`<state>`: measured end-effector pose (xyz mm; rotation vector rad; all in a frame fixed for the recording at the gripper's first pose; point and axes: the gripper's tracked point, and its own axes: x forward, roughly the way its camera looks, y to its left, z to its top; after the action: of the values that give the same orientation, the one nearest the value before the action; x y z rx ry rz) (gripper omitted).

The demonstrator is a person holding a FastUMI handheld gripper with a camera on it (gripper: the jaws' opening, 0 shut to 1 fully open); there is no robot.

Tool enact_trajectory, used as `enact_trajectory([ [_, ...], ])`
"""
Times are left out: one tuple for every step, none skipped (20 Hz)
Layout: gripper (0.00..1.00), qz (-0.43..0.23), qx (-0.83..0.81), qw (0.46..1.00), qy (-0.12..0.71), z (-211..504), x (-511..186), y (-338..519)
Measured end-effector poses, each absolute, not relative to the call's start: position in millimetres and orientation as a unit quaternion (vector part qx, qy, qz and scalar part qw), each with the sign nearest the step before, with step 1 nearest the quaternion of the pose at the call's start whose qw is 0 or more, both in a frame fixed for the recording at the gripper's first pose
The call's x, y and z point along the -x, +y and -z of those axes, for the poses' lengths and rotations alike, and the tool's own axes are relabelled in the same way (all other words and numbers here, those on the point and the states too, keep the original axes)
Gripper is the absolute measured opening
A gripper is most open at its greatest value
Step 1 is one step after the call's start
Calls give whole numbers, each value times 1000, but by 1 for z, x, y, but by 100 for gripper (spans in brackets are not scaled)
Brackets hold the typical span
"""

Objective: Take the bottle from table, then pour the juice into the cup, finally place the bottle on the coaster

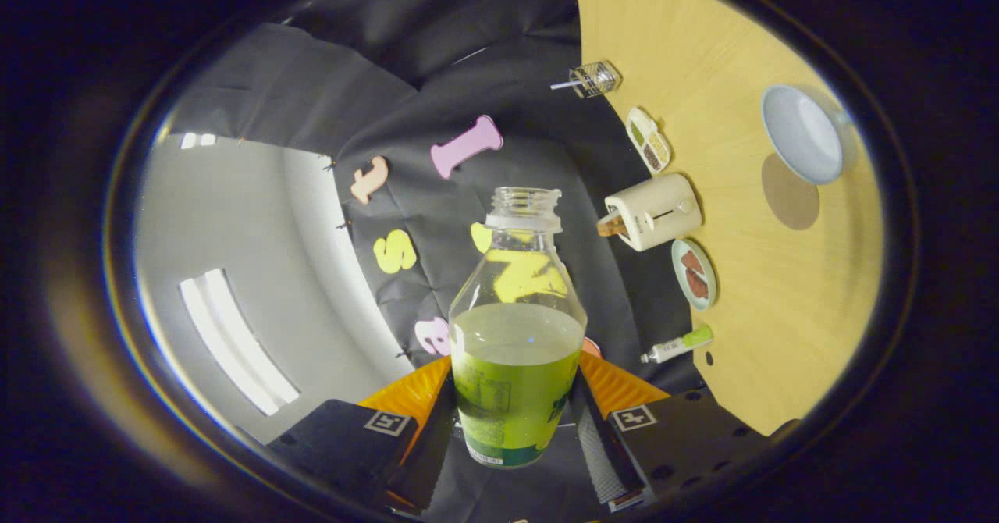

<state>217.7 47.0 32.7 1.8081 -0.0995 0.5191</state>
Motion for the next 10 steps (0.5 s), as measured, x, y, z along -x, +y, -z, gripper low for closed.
enact_trajectory([
  [78, -219, -758, 614, -33, -29, -219, 50],
  [78, -217, -738, 639, -23, -27, -220, 55],
  [78, -217, -716, 664, -13, -26, -220, 60],
  [78, -214, -693, 688, -5, -25, -221, 63],
  [78, -210, -668, 714, 3, -22, -220, 64],
  [78, -204, -638, 742, 10, -20, -221, 64],
  [78, -200, -604, 771, 16, -19, -221, 63],
  [78, -195, -564, 802, 24, -17, -222, 63],
  [79, -186, -520, 833, 32, -13, -224, 62],
  [78, -177, -474, 861, 41, -10, -225, 62],
])
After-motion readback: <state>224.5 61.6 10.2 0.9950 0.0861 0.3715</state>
